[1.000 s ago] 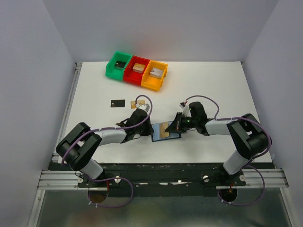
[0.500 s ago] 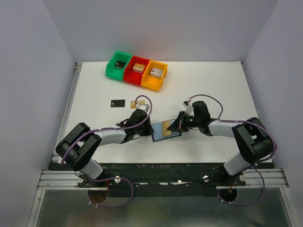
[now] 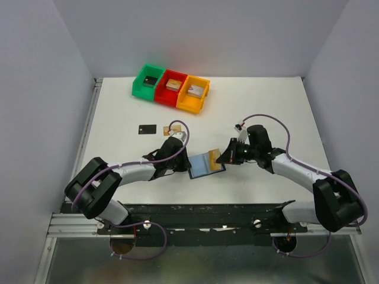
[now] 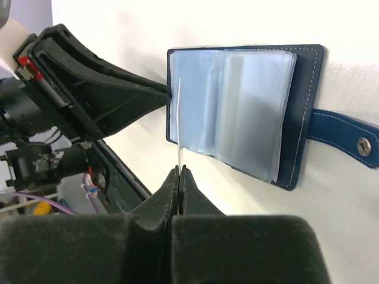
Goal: Take the credit cards out of the card holder
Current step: Remove the credit card from the card holder.
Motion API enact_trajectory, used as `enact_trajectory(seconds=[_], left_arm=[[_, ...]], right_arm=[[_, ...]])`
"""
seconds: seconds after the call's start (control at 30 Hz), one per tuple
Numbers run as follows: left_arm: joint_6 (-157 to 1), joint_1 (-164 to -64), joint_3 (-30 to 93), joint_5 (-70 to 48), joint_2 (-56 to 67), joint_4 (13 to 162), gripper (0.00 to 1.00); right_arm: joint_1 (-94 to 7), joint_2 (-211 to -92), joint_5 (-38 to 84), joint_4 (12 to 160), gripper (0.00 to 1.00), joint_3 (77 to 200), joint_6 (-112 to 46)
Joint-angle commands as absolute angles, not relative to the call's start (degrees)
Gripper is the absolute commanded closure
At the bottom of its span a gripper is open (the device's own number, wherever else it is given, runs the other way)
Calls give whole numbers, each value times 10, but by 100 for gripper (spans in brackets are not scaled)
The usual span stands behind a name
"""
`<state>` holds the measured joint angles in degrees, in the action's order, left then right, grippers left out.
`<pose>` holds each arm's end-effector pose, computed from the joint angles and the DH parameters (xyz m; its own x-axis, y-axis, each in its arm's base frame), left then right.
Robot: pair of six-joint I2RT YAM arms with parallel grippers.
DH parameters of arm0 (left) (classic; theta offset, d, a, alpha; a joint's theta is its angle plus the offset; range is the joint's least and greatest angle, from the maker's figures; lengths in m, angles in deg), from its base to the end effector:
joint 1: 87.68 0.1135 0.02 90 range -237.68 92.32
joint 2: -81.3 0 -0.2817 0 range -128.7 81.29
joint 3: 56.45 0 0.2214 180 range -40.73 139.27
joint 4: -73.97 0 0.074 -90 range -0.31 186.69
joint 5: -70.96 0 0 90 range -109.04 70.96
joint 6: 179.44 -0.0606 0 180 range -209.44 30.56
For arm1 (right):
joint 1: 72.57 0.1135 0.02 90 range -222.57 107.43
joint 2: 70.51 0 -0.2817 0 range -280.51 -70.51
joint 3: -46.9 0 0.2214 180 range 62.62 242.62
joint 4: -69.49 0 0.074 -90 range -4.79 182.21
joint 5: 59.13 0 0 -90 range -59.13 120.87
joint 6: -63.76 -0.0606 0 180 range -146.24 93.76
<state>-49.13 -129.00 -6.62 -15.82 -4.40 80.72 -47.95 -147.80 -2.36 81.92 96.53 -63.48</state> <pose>0.2060 -0.1856 0.1736 -0.8343 -0.1265 -0.5365 0.1974 0.8402 -0.5050 0.2130 0.1341 0.2052 -0.9076 0.1409 -0.3955 -0.2266 0.6287 0.7439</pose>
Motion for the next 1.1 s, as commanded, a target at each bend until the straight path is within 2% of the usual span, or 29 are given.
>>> enact_trajectory(seconds=[0.0, 0.03, 0.1, 0.3, 0.4, 0.5, 0.6, 0.73, 0.93, 1.07], left_arm=[[-520, -1293, -45, -140, 3, 855, 64], [-523, -1293, -36, -138, 12, 863, 54], [-526, -1293, -19, -139, 36, 883, 41], [-563, -1284, 5, -125, 165, 911, 28], [-582, -1251, -11, -44, 226, 862, 28], [-610, -1200, -21, 111, 260, 802, 28], [-616, -1159, -3, 266, 266, 793, 28], [-614, -1146, 7, 434, 265, 757, 35], [-599, -1159, 5, 498, 266, 729, 37], [-639, -1178, 20, 496, 252, 783, 41]], right_arm=[[-482, -1423, 26, 939, 100, 1002, -555], [-483, -1413, 29, 957, 100, 1009, -542], [-482, -1395, 34, 998, 100, 1032, -512], [-455, -1358, 12, 1131, 100, 1116, -404], [-411, -1363, -40, 1181, 100, 1165, -353], [-380, -1383, -141, 1216, 100, 1206, -330], [-350, -1396, -163, 1252, 100, 1250, -304], [-321, -1404, -188, 1298, 100, 1284, -272], [-298, -1418, -174, 1341, 100, 1316, -248], [-292, -1428, -163, 1352, 100, 1334, -245]])
